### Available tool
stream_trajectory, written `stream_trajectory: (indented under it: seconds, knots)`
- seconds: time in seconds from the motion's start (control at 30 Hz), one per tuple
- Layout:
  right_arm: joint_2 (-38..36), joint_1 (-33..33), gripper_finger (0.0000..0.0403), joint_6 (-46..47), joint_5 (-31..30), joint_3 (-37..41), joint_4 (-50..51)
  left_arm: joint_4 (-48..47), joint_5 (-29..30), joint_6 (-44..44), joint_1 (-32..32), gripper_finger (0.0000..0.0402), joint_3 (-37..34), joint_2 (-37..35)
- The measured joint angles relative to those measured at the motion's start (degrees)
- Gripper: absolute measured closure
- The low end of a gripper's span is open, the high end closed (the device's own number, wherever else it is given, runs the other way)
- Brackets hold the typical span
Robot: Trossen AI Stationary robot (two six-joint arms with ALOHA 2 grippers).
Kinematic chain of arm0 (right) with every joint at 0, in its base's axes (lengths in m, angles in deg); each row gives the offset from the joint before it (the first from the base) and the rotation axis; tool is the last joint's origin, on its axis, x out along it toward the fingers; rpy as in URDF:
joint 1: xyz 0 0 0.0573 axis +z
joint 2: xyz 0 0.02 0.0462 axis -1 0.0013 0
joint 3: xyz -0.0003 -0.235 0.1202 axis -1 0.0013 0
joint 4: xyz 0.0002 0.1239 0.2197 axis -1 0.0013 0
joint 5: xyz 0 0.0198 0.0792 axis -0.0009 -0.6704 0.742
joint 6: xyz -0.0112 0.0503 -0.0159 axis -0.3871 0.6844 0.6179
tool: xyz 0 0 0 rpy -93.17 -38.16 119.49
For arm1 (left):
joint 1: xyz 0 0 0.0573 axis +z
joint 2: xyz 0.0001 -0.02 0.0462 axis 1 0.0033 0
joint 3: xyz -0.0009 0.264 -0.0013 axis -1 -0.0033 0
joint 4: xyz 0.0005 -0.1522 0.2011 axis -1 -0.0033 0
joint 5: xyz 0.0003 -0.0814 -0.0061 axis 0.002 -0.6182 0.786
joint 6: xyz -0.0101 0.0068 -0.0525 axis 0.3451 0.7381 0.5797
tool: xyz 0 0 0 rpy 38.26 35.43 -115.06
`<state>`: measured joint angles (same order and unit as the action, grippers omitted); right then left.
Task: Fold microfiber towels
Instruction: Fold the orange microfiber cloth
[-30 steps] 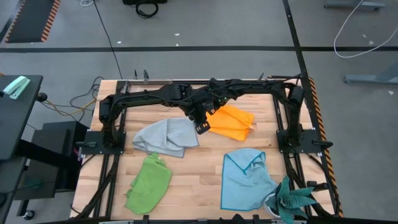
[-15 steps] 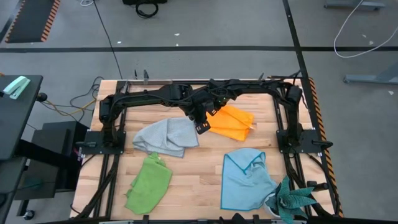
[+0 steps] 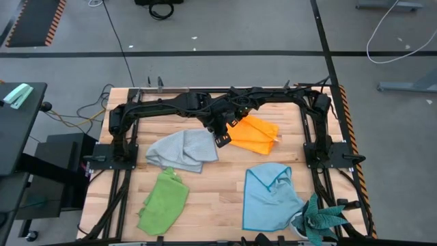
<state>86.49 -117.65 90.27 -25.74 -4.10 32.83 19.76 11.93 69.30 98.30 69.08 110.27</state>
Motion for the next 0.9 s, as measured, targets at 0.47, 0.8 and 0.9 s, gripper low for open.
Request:
stream_trajectory:
  seconds: [0.47,0.8,0.9]
  knots:
    - [-0.3,0.0,0.0399,0.4,-2.4,-0.6,-1.3,0.1,0.2,-1.4,0.0,0.0381,0.0,0.0]
    - [-0.3,-0.2,0.0401,-1.4,-3.3,-6.0,-2.0,0.8,1.1,-1.6,0.3,0.0381,0.0,0.0]
    - [-0.3,-1.1,0.0402,-1.6,-3.3,-6.7,-2.0,0.8,1.1,-1.6,0.5,0.0388,0.0,0.0]
